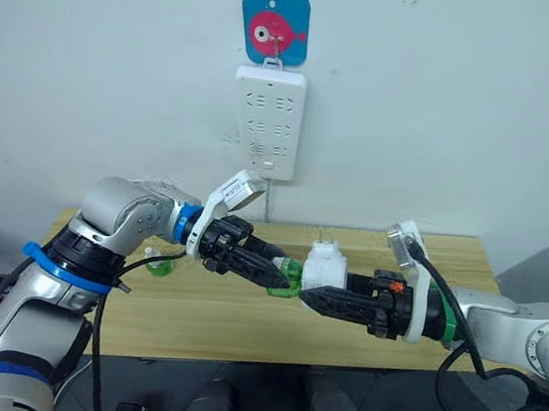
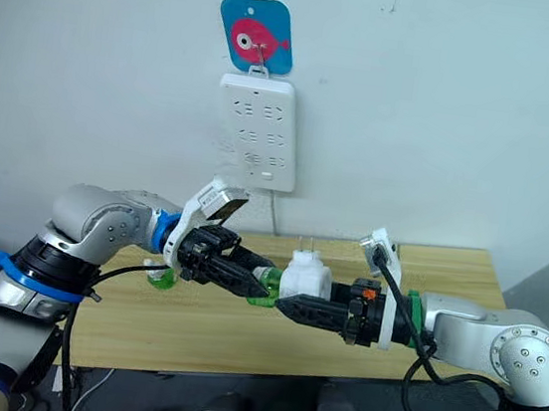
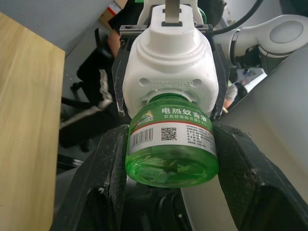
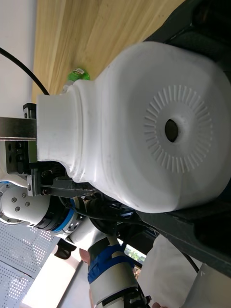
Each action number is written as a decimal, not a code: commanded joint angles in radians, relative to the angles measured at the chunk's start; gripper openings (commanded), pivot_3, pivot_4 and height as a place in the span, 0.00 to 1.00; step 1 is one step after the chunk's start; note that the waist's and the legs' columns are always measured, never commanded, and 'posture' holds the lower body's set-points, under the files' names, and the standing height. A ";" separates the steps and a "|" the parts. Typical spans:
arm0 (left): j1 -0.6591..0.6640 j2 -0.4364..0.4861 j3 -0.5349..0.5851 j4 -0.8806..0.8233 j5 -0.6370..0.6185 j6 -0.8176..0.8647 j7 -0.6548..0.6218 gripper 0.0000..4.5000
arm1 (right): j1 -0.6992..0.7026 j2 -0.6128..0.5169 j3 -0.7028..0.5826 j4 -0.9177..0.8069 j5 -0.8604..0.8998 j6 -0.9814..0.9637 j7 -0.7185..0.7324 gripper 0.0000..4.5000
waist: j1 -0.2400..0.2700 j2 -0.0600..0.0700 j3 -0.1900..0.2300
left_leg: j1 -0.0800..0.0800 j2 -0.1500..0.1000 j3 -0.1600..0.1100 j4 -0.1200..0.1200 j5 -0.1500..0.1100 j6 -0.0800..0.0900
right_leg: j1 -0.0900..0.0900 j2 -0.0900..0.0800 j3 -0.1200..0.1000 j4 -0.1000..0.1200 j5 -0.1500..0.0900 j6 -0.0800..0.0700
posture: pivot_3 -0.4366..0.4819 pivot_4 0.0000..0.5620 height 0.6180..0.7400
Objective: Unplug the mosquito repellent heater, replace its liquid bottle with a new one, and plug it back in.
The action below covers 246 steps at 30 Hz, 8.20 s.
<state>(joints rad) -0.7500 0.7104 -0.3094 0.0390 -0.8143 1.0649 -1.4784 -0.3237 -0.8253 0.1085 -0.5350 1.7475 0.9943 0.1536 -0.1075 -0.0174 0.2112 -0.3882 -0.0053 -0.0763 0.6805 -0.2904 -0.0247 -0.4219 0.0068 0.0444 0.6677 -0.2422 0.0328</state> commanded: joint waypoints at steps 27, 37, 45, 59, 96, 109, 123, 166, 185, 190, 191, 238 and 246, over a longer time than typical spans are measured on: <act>0.490 -0.145 0.270 -0.066 0.394 -1.316 0.064 1.00 | 0.016 0.016 -0.039 0.045 0.115 -0.023 -0.092 0.67 | 0.028 0.000 0.000 | 0.004 -0.001 0.006 0.001 0.000 0.000 | 0.001 -0.008 0.004 0.005 0.000 -0.001 | 0.31 0.30 1.00; 0.444 -0.262 0.224 -0.082 0.422 -1.381 0.196 1.00 | 0.010 0.008 -0.033 0.046 0.131 -0.015 -0.102 0.67 | 0.024 -0.001 0.000 | 0.004 -0.002 0.006 0.001 0.000 0.000 | 0.001 -0.007 0.003 0.006 0.000 0.000 | 0.32 0.29 1.00; 0.436 -0.269 0.174 -0.074 0.438 -1.400 0.190 1.00 | 0.007 0.009 -0.031 0.046 0.124 -0.011 -0.099 0.67 | 0.021 -0.001 0.000 | 0.005 -0.001 0.006 0.001 0.000 0.000 | 0.001 -0.006 0.003 0.006 0.000 0.000 | 0.32 0.29 1.00; 0.370 -0.241 0.143 -0.080 0.408 -1.289 0.162 0.50 | 0.005 0.014 -0.025 0.041 0.119 -0.017 -0.102 0.67 | 0.021 -0.001 0.000 | 0.005 -0.001 0.006 0.001 0.000 0.000 | 0.001 -0.002 0.004 0.006 0.000 0.000 | 0.31 0.28 1.00; 0.468 0.040 0.172 -0.263 0.310 -0.548 0.232 0.50 | -0.113 -0.002 0.068 0.460 -0.766 0.170 -0.286 0.67 | 0.026 -0.002 0.001 | 0.004 -0.002 0.009 0.000 0.000 0.000 | -0.003 -0.008 0.010 0.007 -0.001 -0.001 | 0.38 0.34 1.00; 0.560 -0.009 0.155 -0.358 0.345 -0.597 0.328 0.50 | -0.393 0.204 0.069 1.088 -1.194 0.118 -0.095 0.67 | 0.024 -0.001 0.002 | 0.007 -0.002 0.022 -0.001 0.000 0.000 | -0.003 -0.005 0.020 0.006 -0.001 -0.001 | 0.42 0.37 1.00; 0.522 -0.065 0.179 -0.305 0.341 -0.663 0.348 0.50 | -0.337 0.265 -0.156 0.914 -1.318 0.220 -0.114 1.00 | 0.023 0.000 0.003 | 0.007 -0.002 0.022 -0.001 0.000 0.001 | -0.003 -0.001 0.023 0.006 0.000 0.000 | 0.39 0.35 1.00; 0.532 -0.363 0.201 -0.345 0.378 -0.886 0.630 0.50 | 0.056 0.669 -0.190 -0.016 -0.233 -0.036 -0.419 0.19 | -0.016 -0.002 -0.001 | 0.008 -0.001 0.022 -0.001 0.000 0.000 | -0.003 0.001 0.027 0.006 -0.003 0.007 | 0.31 0.26 1.00; 0.652 -0.130 0.196 -0.485 0.381 -0.674 0.610 1.00 | 0.069 0.351 0.145 0.321 -1.297 -0.596 -0.103 0.19 | 0.006 -0.002 -0.001 | 0.008 -0.001 0.025 -0.001 0.000 0.000 | -0.003 0.001 0.026 0.005 -0.003 0.008 | 0.40 0.32 1.00; 0.666 -0.148 0.198 -0.558 0.412 -0.647 0.694 1.00 | -0.045 0.491 0.111 0.743 -1.489 -0.857 -0.107 0.19 | 0.009 -0.003 0.000 | 0.010 0.000 0.025 -0.001 0.000 0.000 | -0.004 0.001 0.027 0.006 -0.003 0.007 | 0.43 0.34 1.00; 0.671 -0.151 0.199 -0.570 0.414 -0.641 0.711 1.00 | -0.072 0.511 0.107 0.823 -1.521 -0.905 -0.102 0.19 | 0.011 -0.003 0.000 | 0.010 0.000 0.025 -0.001 0.000 0.000 | -0.004 0.001 0.027 0.006 -0.002 0.005 | 0.43 0.34 1.00; 0.919 -0.347 0.593 -0.018 0.556 -0.893 1.108 1.00 | 0.006 0.410 0.277 0.009 -1.508 -0.264 0.470 0.99 | 0.075 -0.011 0.064 | 0.005 -0.001 0.012 -0.003 0.000 -0.001 | -0.004 -0.009 0.016 0.003 -0.003 0.002 | 0.49 0.56 1.00; 0.672 -0.299 0.557 0.310 0.595 -0.983 1.035 1.00 | -0.004 0.395 0.262 -0.085 -1.471 -0.134 0.459 0.99 | 0.075 -0.008 0.078 | -0.004 -0.002 0.003 -0.004 -0.001 -0.002 | -0.004 -0.016 -0.001 -0.005 0.000 -0.001 | 0.45 0.60 1.00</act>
<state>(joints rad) -0.0700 0.3976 0.2504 0.3136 -0.2335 0.1180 -0.4278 -0.3267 -0.4261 0.3829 -0.5634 0.2568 0.8441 0.6096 -0.0323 -0.0252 0.2888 -0.3922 -0.0074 -0.0743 0.6762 -0.2912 -0.0265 -0.4263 -0.0102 0.0414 0.6629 -0.2426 0.0321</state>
